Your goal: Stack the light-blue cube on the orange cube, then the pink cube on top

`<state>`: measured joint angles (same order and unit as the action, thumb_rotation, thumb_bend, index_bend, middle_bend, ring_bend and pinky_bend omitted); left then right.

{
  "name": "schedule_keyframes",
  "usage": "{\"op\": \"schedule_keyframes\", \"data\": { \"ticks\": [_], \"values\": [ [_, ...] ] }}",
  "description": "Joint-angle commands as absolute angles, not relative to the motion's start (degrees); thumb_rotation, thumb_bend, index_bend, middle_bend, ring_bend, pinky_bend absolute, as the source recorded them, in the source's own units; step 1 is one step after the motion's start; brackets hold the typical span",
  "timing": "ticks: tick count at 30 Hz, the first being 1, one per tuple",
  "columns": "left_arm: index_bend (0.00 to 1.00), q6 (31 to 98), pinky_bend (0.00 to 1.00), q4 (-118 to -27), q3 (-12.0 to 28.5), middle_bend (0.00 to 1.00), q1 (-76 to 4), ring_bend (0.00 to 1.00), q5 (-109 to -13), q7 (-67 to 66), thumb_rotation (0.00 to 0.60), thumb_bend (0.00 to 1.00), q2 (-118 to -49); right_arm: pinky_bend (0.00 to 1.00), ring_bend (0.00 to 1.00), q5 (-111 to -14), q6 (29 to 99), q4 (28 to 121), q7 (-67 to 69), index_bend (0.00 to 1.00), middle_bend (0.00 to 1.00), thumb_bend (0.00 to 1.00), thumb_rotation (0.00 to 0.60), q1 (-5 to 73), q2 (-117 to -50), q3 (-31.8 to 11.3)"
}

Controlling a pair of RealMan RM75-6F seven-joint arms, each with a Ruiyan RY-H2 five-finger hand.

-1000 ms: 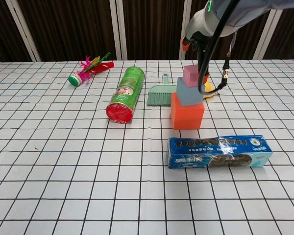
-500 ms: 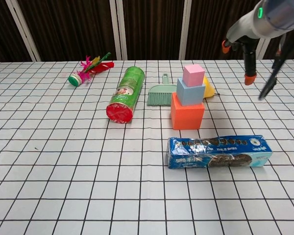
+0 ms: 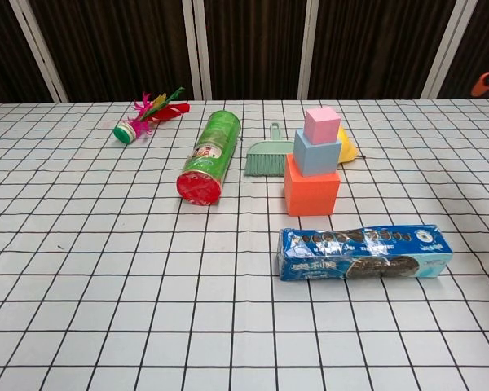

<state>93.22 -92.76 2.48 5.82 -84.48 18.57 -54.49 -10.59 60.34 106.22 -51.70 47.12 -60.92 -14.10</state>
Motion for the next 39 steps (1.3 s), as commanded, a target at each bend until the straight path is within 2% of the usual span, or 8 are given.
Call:
{"op": "schedule_keyframes", "data": {
  "ticks": [1,4,8,14,21,28,34,39],
  "values": [
    [0.11,93.54,0.00,-93.09,2.58,0.00,5.85,0.00,-84.45,17.76,0.600,0.16,-54.71,0.01,0.03,-36.48,56.58,104.80,-25.02,0.00,0.08,0.24,0.600,27.64,-54.85,-10.58],
    [0.11,93.40,0.00,-93.50,2.47,0.00,5.77,0.00,-84.60,17.02,0.600,0.16,-54.92,0.01,0.02,-48.25,61.34,103.61,-17.13,0.00,0.08,0.24,0.600,21.40,-54.29,-8.51],
    [0.11,93.78,0.00,-93.84,2.30,0.00,6.00,0.00,-84.82,16.36,0.600,0.16,-55.00,0.01,0.02,-61.52,71.70,102.36,-9.48,0.00,0.08,0.24,0.600,14.03,-54.17,-5.67],
    [0.11,95.02,0.00,-93.24,2.56,0.00,6.87,0.00,-84.24,18.01,0.600,0.16,-54.86,0.01,0.02,-71.86,80.08,100.44,-5.35,0.00,0.08,0.24,0.600,7.59,-55.09,-1.42],
    [0.11,96.30,0.00,-92.15,2.68,0.00,7.60,0.00,-84.56,20.71,0.600,0.16,-54.67,0.01,0.02,-77.35,84.61,99.31,-7.60,0.00,0.08,0.24,0.600,5.67,-56.22,-0.65],
    [0.11,97.09,0.00,-90.99,2.89,0.00,8.10,0.00,-84.55,22.70,0.600,0.16,-54.61,0.01,0.01,-78.50,86.40,100.50,-10.63,0.00,0.08,0.24,0.600,4.37,-55.93,-0.42],
    [0.11,96.86,0.00,-90.93,2.77,0.00,7.73,0.00,-85.48,22.52,0.600,0.16,-54.46,0.01,0.00,-73.51,85.77,104.37,-14.61,0.00,0.08,0.24,0.600,3.03,-54.61,-0.82],
    [0.11,96.26,0.00,-91.37,2.40,0.00,7.41,0.00,-86.13,21.51,0.600,0.16,-54.52,0.01,0.00,-73.33,86.25,103.92,-12.48,0.00,0.08,0.24,0.600,2.22,-53.88,-1.44]
  ]
}}
